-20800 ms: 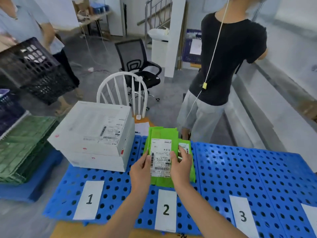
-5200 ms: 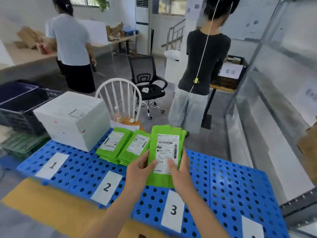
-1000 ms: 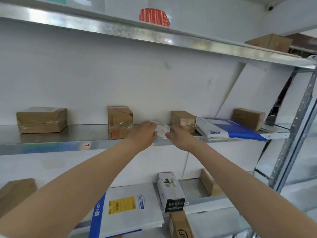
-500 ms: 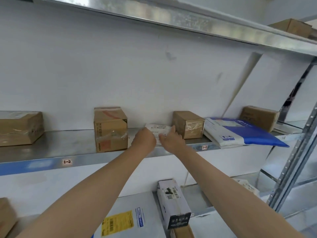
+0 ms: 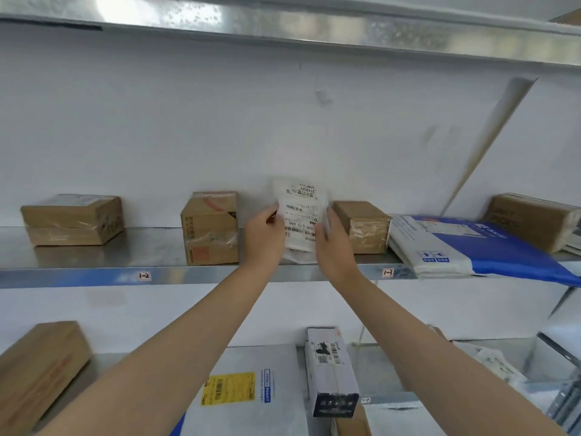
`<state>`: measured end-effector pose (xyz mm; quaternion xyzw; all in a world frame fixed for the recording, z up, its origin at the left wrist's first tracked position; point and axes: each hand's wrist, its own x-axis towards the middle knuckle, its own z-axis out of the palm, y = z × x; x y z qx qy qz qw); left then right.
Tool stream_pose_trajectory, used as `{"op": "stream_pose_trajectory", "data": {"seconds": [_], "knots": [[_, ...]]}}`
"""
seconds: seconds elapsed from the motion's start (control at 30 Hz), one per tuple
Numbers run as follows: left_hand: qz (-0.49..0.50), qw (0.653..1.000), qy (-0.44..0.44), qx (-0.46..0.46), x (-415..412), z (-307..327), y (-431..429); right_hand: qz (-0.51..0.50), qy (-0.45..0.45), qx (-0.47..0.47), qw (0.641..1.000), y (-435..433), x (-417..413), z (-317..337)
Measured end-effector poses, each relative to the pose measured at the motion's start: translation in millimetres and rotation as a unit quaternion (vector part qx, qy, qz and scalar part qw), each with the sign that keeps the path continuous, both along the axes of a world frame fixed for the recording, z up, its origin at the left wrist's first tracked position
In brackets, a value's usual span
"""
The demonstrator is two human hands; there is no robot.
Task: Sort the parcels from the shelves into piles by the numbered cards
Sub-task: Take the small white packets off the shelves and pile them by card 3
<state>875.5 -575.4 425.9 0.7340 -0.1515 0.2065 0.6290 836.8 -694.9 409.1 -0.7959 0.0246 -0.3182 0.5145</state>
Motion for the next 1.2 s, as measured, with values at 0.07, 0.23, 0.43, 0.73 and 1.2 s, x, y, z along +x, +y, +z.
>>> {"op": "stream_pose_trajectory", "data": {"seconds": [0.07, 0.23, 0.43, 0.73, 1.2], "knots": [[0.002, 0.999, -0.041, 0.000, -10.9, 16.0, 5.1, 0.017, -0.040, -0.002, 0.999, -1.6, -10.7, 11.7], [-0.019, 0.996, -0.089, -0.006, -46.1, 41.3, 20.5, 0.073, -0.106, 0.013, 0.992, -2.0, -32.6, 38.5], [-0.021, 0.985, -0.055, -0.165, -110.4, 29.3, 52.1, 0.163, -0.116, 0.089, 0.976, 25.7, -71.3, 30.4], [0.054, 0.971, 0.039, -0.228, -180.1, -47.4, 124.3, 0.278, -0.072, 0.133, 0.949, 96.5, -126.3, -47.2], [0.293, 0.897, 0.044, -0.328, -287.9, -126.5, 337.6, 0.503, 0.050, 0.071, 0.860, 335.7, -154.9, -116.8]]}}
